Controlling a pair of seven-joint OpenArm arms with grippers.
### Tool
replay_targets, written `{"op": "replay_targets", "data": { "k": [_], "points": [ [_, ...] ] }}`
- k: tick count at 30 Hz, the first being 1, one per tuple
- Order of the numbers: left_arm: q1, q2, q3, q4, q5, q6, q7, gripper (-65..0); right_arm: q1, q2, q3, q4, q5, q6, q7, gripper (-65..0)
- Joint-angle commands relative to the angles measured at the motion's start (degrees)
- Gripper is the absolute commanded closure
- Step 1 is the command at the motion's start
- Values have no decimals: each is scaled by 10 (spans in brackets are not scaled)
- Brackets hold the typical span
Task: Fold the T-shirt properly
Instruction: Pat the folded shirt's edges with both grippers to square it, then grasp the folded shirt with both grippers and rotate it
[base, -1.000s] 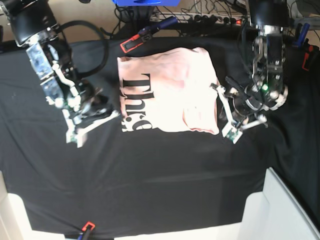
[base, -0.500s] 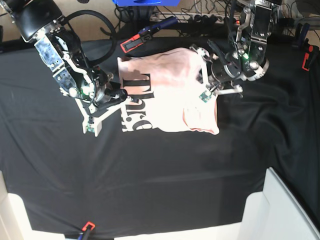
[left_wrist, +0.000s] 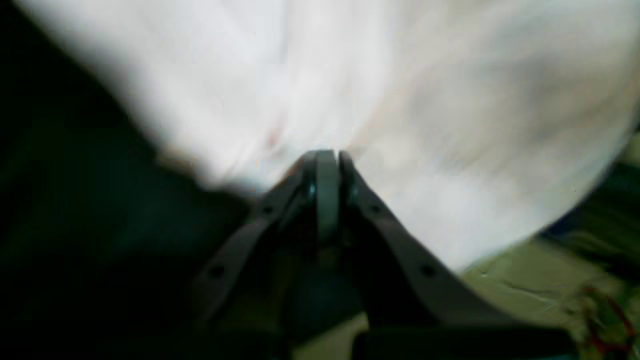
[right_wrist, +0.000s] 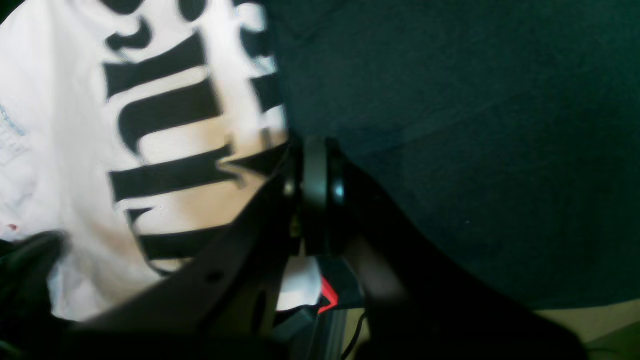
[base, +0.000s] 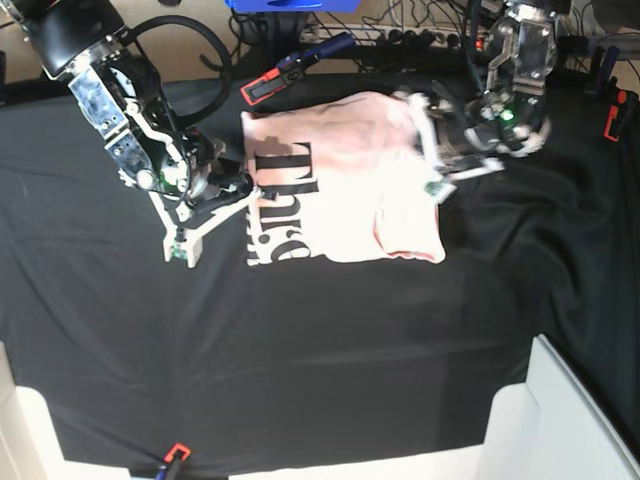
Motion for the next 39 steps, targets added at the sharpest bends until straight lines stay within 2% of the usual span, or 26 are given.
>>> {"op": "replay_targets", "data": {
  "k": [1, 4, 7, 12, 19, 24, 32, 39],
  "points": [
    [1, -9, -18, 38, -2, 2, -10, 0, 8, 1, 3, 9, -2, 0, 3, 0],
    [29, -9, -53, 131, -2, 1, -9, 0, 9, 5, 4, 9, -2, 0, 3, 0],
    [65, -9, -57, 180, 2, 1, -9, 0, 9, 19, 18, 9, -2, 0, 3, 0],
    [127, -7, -57, 184, -1, 1, -9, 0, 7, 31, 21, 5, -2, 0, -12, 0],
    [183, -6, -50, 183, -2, 0, -9, 0, 7, 31, 35, 5, -2, 0, -26, 0],
    [167, -7, 4, 140, 2, 0, -9, 0, 8, 31, 35, 5, -2, 0, -26, 0],
    [92, 9, 6, 8, 3, 0, -9, 0, 5, 32, 35, 0, -2, 0, -28, 0],
    [34, 12, 6, -12, 3, 0, -9, 0, -13, 18, 32, -63, -1, 0, -26, 0]
  ]
}}
